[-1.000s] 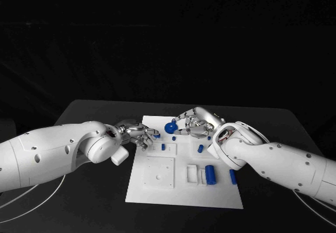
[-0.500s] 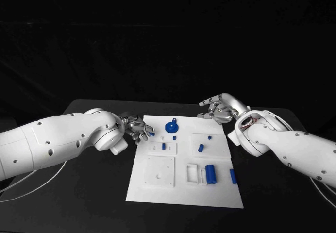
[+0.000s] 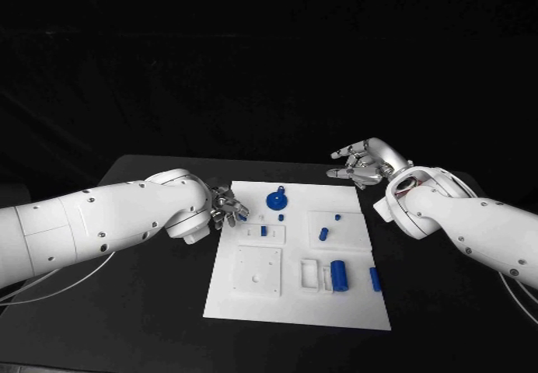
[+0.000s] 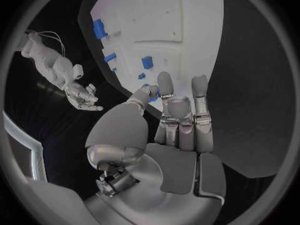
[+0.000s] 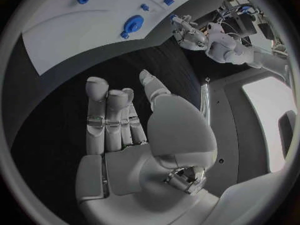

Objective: Assemble the parts on the task board

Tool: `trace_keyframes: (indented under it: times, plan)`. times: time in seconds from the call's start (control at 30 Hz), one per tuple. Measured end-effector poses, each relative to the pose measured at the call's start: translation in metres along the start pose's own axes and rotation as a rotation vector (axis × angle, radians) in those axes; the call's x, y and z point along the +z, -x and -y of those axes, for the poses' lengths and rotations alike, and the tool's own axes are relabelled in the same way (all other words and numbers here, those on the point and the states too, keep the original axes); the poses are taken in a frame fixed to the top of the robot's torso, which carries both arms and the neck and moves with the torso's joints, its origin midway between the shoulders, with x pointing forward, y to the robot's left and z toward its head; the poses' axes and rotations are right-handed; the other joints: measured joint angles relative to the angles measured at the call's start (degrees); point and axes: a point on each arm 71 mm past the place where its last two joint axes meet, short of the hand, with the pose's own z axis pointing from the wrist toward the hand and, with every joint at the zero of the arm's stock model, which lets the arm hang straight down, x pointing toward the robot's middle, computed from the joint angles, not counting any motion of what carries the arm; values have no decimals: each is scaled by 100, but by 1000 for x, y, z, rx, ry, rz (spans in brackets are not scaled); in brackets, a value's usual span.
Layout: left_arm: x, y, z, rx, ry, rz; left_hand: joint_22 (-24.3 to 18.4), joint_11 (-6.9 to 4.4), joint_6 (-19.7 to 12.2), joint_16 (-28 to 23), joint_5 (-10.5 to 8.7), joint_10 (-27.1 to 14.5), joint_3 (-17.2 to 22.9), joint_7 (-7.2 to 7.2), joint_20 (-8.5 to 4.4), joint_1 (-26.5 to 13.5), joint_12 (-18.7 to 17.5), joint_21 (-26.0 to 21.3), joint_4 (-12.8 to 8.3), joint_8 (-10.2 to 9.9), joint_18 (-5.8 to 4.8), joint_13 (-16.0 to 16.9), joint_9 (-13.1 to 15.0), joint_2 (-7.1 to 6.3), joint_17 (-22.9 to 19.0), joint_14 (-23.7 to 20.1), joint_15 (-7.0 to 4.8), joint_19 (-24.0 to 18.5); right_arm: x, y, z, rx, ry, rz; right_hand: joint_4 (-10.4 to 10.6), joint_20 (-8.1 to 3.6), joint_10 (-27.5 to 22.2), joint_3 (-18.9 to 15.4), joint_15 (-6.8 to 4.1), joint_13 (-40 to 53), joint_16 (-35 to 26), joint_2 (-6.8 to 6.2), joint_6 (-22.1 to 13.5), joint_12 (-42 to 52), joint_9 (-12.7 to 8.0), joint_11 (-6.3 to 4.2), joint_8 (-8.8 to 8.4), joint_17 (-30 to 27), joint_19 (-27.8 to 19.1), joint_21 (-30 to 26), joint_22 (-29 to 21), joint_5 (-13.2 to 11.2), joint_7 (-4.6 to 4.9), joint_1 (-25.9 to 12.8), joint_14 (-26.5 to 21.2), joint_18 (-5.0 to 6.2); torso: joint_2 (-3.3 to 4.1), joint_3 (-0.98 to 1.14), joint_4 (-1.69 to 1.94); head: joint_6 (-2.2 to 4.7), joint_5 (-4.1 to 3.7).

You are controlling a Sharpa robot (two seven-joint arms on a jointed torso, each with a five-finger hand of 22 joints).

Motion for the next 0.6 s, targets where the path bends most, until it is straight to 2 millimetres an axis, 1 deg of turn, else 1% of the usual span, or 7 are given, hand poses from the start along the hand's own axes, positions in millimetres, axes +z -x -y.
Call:
trace_keyframes:
  times: [0.1, 0.23, 0.4, 0.53, 0.6]
  plan:
    - [-1, -2, 3, 27, 0, 11, 0, 0, 94, -48, 1, 0, -8, 9, 0, -9, 17, 36, -8, -99, 0, 23, -66, -9, -58, 10, 8, 0, 1, 1, 0, 3, 0, 4, 0, 0, 0, 0, 0, -8, 0, 0, 0, 0, 0, 0, 0, 0, 0, 0, 0, 80, 0, 0, 0, -1, 0, -1, 1, -7, -5]
    - [-2, -5, 9, 53, -9, 18, 0, 0, 128, -48, 3, 0, 14, -6, 0, -36, 17, 38, -31, -129, 0, 33, -80, -39, -74, 10, 9, 0, 1, 1, 0, 6, 2, 7, -16, 0, 0, 16, 0, -14, 0, 0, 0, 0, 0, 0, 0, 0, 0, 21, 0, 108, 0, 0, 0, -2, 0, -8, 3, -17, -21]
    - [-4, -9, 15, 76, -22, 24, -1, 1, 155, -48, 3, 1, 22, -18, 0, -28, 17, 38, -38, -137, 0, 41, -82, -77, -51, 28, -9, 0, 2, 1, -1, 9, 4, 8, -16, 0, 0, 16, -2, -15, 0, 0, 0, 0, 0, 0, 0, 1, 0, 21, 0, 135, 0, 0, 2, -2, 0, -10, -2, -25, -25]
    - [-6, -11, 18, 94, -30, 26, -1, 3, 170, -48, 3, 3, 19, -23, 0, -25, 62, 61, -59, -185, 0, 53, -80, -83, 5, 29, -9, 0, 2, 0, -2, 12, 5, 8, -32, 0, 0, 32, -3, -22, 0, 0, 18, 0, 0, 0, 0, -8, 0, 21, 0, 135, -19, 0, 4, -3, 0, -11, -4, -32, -31]
    - [-6, -12, 19, 101, -31, 27, -1, 5, 213, -11, 3, 5, 16, -18, 13, -24, 79, 61, -63, -229, 0, 57, -92, -82, 52, 48, 10, -14, 2, 0, -2, 13, 5, 8, -32, 0, 0, 32, -3, -22, 0, 0, 18, 0, 0, 0, 0, -8, 0, 21, 0, 167, -19, 0, 4, -3, 0, -11, -4, -34, -34]
